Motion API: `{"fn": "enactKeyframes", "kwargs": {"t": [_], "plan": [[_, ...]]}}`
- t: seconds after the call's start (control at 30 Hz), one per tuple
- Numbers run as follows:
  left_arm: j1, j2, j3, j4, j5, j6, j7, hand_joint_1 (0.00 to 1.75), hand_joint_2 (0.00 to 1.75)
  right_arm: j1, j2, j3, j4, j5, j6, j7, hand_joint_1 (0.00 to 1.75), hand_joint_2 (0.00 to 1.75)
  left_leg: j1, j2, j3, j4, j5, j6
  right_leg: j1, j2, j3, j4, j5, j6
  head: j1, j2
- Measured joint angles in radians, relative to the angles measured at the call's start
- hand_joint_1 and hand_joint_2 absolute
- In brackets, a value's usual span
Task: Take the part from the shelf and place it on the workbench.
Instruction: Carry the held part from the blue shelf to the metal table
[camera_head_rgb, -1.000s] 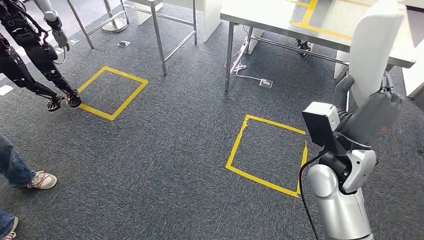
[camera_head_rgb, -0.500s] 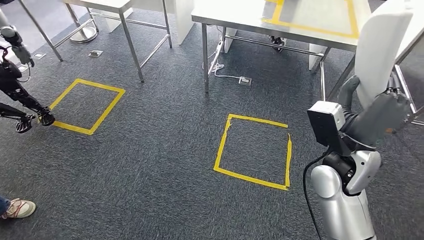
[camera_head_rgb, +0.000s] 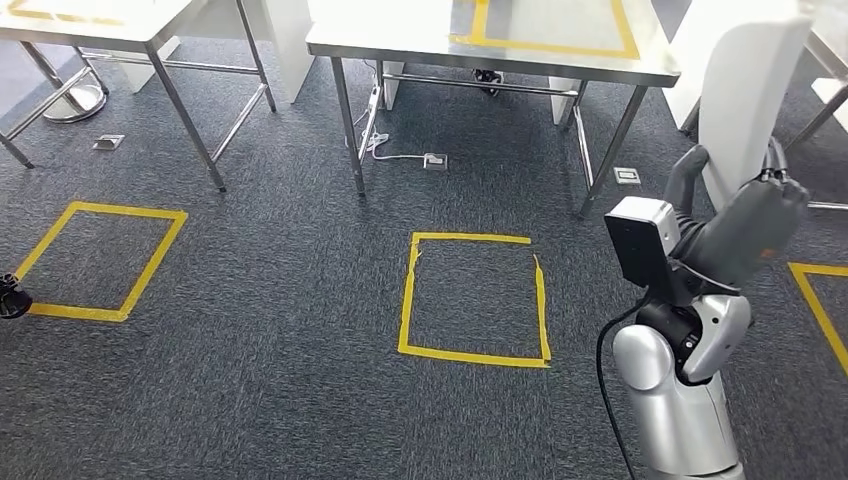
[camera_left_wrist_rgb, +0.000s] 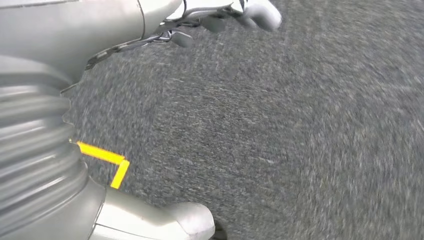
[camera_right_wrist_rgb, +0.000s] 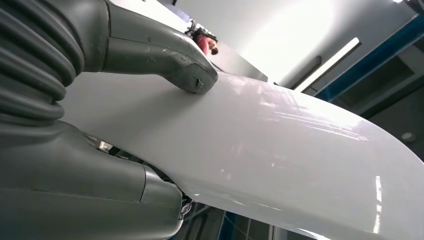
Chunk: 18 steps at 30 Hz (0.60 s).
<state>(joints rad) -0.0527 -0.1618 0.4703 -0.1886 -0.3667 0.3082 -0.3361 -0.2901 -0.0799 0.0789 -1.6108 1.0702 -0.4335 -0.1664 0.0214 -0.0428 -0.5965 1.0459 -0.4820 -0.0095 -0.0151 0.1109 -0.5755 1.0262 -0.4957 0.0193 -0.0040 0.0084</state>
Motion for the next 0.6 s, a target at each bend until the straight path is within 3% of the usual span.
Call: {"fn": "enactKeyframes", "kwargs": {"t": [0.07,0.13,0.2,0.23,0.3,0.37,0.47,0.53,0.6], "plan": [[0.0,-0.001,0.0,-0.001,-0.001,0.0,-0.001,0.0,1.75,-0.002,0.0,-0.001,0.0,-0.018,-0.002,-0.004,1.75,1.75,0.002,0.016,0.012,-0.007,-0.005,0.015,0.002,-0.044,-0.023,0.046,-0.02,0.011,0.006,0.0],[0.0,-0.001,0.0,-0.002,-0.001,0.0,-0.001,0.0,1.75,-0.003,0.0,-0.001,0.001,-0.043,-0.005,-0.015,1.75,1.75,0.0,0.03,0.024,-0.009,-0.016,0.024,0.003,-0.093,-0.092,0.167,-0.064,0.02,0.012,0.0],[0.002,-0.002,0.0,-0.002,-0.001,0.0,0.001,0.0,1.75,0.002,0.001,-0.001,0.003,-0.067,-0.007,-0.027,1.75,1.75,-0.002,0.042,0.036,-0.009,-0.029,0.027,0.001,-0.103,-0.165,0.274,-0.083,0.023,0.013,0.0],[0.002,-0.001,0.0,-0.002,-0.001,0.0,0.001,0.0,1.75,0.006,0.001,-0.001,0.004,-0.074,-0.007,-0.031,1.75,1.75,-0.002,0.047,0.045,-0.009,-0.036,0.027,0.001,-0.103,-0.179,0.279,-0.064,0.022,0.014,0.0],[0.001,-0.002,0.0,-0.002,-0.001,0.0,0.002,0.0,1.75,0.01,0.001,-0.001,0.005,-0.081,-0.007,-0.038,1.75,1.75,-0.002,0.052,0.069,-0.009,-0.052,0.025,0.002,-0.106,-0.147,0.174,0.025,0.015,0.014,0.0],[-0.001,-0.003,0.001,-0.001,-0.001,0.0,0.003,0.0,1.75,0.01,0.001,-0.001,0.006,-0.084,-0.008,-0.04,1.75,1.75,-0.004,0.055,0.088,-0.011,-0.068,0.018,0.009,-0.114,-0.092,0.051,0.08,0.002,0.015,0.0],[-0.002,-0.004,0.001,-0.001,-0.001,0.0,0.003,0.0,1.75,0.011,0.001,-0.001,0.006,-0.085,-0.01,-0.039,1.75,1.75,-0.006,0.06,0.096,-0.023,-0.082,0.001,0.019,-0.115,-0.064,0.003,0.068,-0.017,0.016,0.0],[-0.003,-0.004,0.001,-0.002,-0.001,0.0,0.003,0.0,1.75,0.011,0.001,-0.001,0.005,-0.08,-0.017,-0.042,1.75,1.75,-0.006,0.061,0.105,-0.024,-0.091,-0.009,0.013,-0.111,-0.049,-0.008,0.062,-0.026,0.014,0.0],[-0.005,-0.003,0.002,-0.003,-0.001,0.0,0.003,0.0,1.75,0.01,0.001,-0.001,0.004,-0.068,-0.025,-0.047,1.75,1.75,-0.007,0.055,0.072,0.047,-0.121,-0.017,0.006,-0.11,-0.028,-0.02,0.055,-0.036,0.01,0.0]]}}
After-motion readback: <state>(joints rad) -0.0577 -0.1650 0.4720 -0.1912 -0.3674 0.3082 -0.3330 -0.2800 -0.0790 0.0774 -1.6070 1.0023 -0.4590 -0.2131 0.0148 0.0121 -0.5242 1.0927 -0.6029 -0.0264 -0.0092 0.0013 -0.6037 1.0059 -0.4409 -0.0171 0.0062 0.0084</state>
